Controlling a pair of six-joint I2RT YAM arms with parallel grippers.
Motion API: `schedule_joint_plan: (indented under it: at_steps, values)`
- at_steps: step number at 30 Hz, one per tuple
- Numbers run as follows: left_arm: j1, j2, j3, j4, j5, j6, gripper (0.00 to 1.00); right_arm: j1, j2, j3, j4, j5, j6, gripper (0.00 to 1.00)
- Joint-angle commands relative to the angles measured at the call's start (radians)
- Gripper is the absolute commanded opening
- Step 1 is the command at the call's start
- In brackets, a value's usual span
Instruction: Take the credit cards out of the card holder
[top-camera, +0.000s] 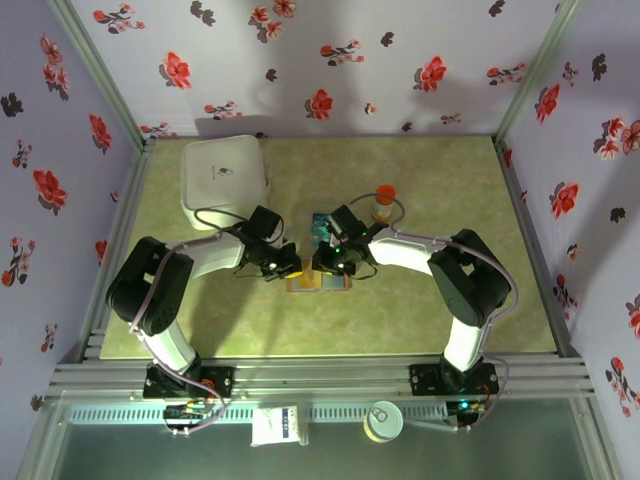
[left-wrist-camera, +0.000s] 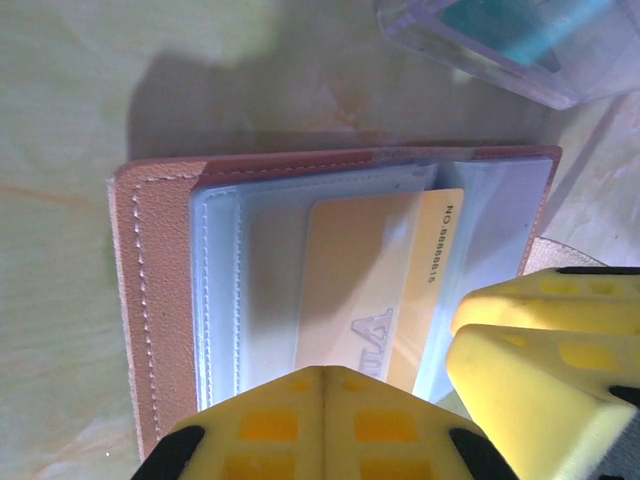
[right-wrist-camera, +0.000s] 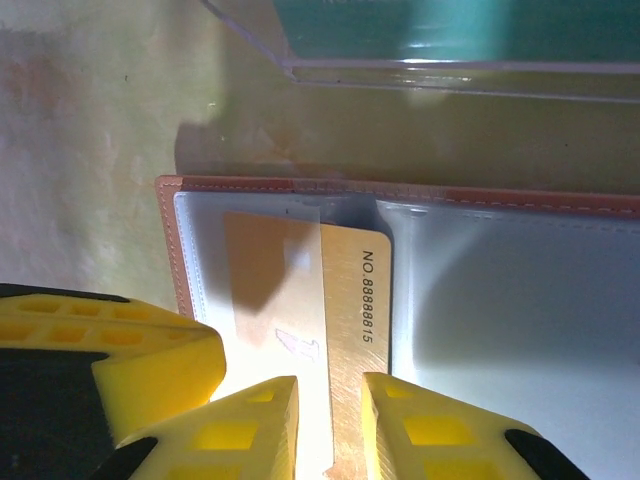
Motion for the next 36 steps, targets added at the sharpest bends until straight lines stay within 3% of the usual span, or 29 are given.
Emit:
schedule_joint_plan:
  at_steps: [1, 21, 27, 36]
  values:
    - [-0.003, 0.040, 0.023, -0.025, -0.004, 0.017, 0.00, 0.007, -0.011, -0.012, -0.029, 0.027, -0.022, 0.24]
    - [-0.016, 0.022, 0.059, -0.105, -0.060, 0.044, 0.01, 0.006, 0.033, -0.008, -0.035, 0.024, -0.028, 0.25]
    - [-0.015, 0.013, 0.065, -0.130, -0.070, 0.056, 0.04, 0.008, 0.040, -0.020, 0.027, -0.017, -0.001, 0.25]
    - [-0.017, 0.022, 0.043, -0.129, -0.085, 0.060, 0.01, 0.006, 0.027, -0.040, 0.103, -0.061, 0.032, 0.24]
